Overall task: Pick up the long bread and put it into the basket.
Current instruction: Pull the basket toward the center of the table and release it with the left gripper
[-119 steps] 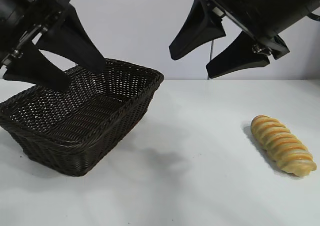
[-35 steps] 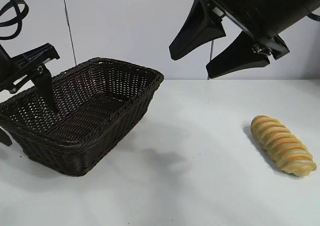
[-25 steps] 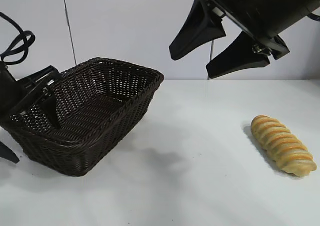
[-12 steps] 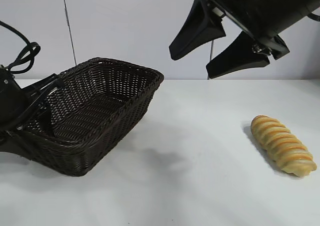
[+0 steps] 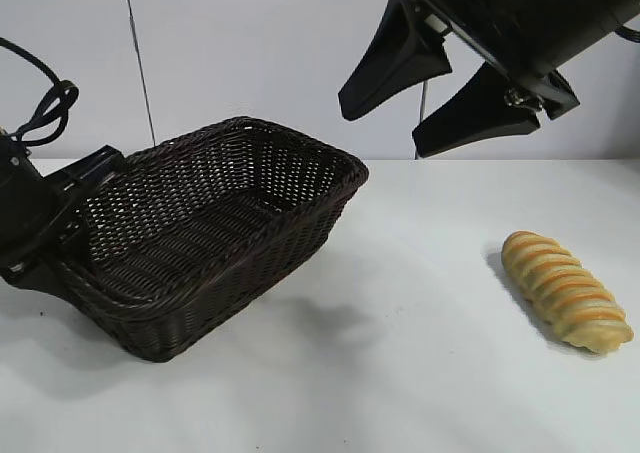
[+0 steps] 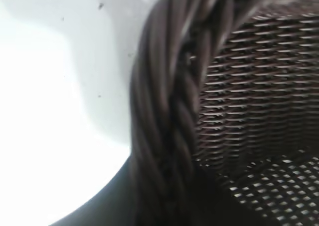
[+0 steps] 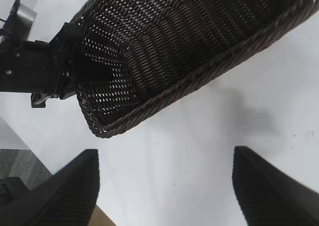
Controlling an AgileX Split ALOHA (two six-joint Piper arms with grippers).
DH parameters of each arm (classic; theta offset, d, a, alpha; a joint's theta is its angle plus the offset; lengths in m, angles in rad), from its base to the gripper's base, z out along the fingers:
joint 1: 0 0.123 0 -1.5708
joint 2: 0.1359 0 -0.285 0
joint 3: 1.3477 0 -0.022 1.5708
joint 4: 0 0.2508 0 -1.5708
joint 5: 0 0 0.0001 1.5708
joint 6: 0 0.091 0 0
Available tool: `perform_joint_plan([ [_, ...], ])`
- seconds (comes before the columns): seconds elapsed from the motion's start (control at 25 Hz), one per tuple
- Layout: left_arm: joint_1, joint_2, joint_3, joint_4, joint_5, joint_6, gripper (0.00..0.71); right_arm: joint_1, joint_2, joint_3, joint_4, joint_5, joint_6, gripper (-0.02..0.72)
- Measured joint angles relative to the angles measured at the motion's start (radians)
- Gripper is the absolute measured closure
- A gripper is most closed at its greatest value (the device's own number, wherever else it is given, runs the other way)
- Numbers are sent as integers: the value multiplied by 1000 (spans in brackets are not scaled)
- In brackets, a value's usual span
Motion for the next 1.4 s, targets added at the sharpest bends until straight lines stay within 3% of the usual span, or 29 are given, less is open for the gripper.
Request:
perform_joint_plan([
  [0.4, 3, 8, -103, -71, 116, 281, 612, 0, 0, 0, 1, -1, 0, 165],
  [0.96, 3, 223, -391, -138, 406, 775, 612, 0, 0, 0, 1, 3, 4, 165],
  [1.2, 12, 281, -458, -143, 432, 870, 612, 0, 0, 0, 1, 4, 4, 165],
  [1.4, 58, 307, -461, -182, 429, 907, 612, 0, 0, 0, 1, 4, 4, 165],
])
